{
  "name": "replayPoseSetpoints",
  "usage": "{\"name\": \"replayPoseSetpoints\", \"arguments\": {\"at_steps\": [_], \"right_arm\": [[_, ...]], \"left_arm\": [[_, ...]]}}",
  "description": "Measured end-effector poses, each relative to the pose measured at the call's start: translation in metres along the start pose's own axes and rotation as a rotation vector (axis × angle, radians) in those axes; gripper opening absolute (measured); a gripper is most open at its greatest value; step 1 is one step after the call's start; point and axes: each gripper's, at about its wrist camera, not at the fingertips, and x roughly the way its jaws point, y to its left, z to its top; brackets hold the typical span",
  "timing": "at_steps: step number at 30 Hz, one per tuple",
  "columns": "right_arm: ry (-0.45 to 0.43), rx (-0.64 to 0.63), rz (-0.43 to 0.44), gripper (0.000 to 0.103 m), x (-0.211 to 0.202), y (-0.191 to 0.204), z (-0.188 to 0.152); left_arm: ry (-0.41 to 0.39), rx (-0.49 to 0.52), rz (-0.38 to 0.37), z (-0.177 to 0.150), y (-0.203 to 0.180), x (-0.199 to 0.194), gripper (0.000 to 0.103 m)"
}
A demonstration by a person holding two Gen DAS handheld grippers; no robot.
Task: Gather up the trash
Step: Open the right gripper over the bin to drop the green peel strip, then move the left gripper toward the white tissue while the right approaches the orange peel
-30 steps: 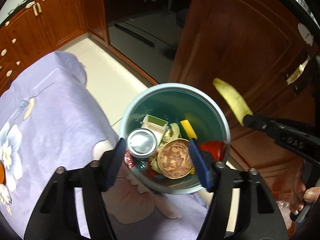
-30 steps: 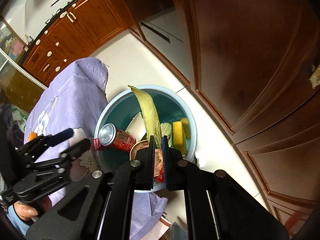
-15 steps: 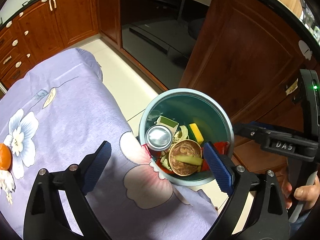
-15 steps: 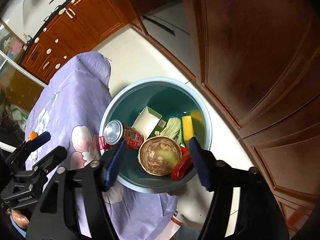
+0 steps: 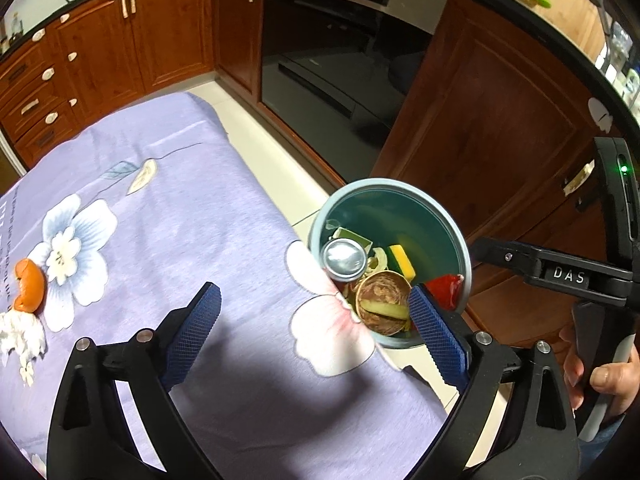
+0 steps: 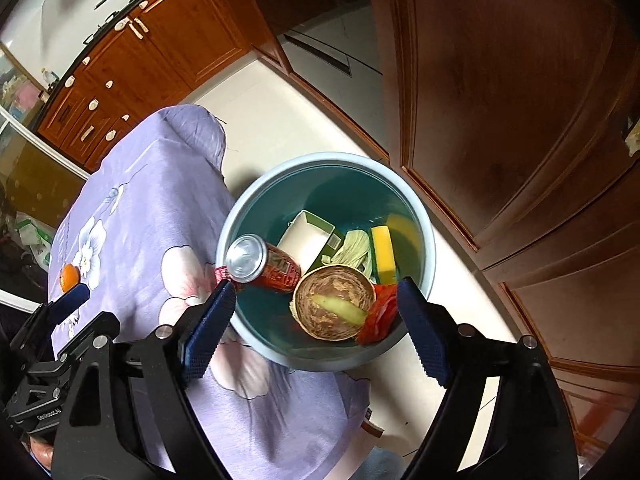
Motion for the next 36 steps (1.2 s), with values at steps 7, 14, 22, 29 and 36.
{"name": "replayPoseSetpoints", "arguments": {"at_steps": [7, 14, 22, 29, 36], "right_arm": [[-0.005, -0.039, 0.005, 0.079, -0.007, 0.030, -0.006], [-0.005, -0.117, 0.016, 0.079, -0.010, 0.082, -0.013], [0.019, -0.217, 0.030, 0.079, -0.002, 0.149, -0.020], [0.052, -0.316, 0.052, 0.079, 0.013, 0.211, -0.028], [0.090, -0.381, 0.079, 0.079, 0.035, 0.261, -0.034]], "left_arm": [[-0.028, -0.032, 0.013, -0.011, 0.029, -0.023, 0.097], [-0.057, -0.099, 0.031, -0.028, 0.069, -0.046, 0.097], [-0.075, -0.199, 0.060, -0.050, 0.129, -0.068, 0.098], [-0.090, -0.344, 0.117, -0.082, 0.206, -0.091, 0.098], [-0.084, -0.498, 0.168, -0.111, 0.282, -0.100, 0.098]]}}
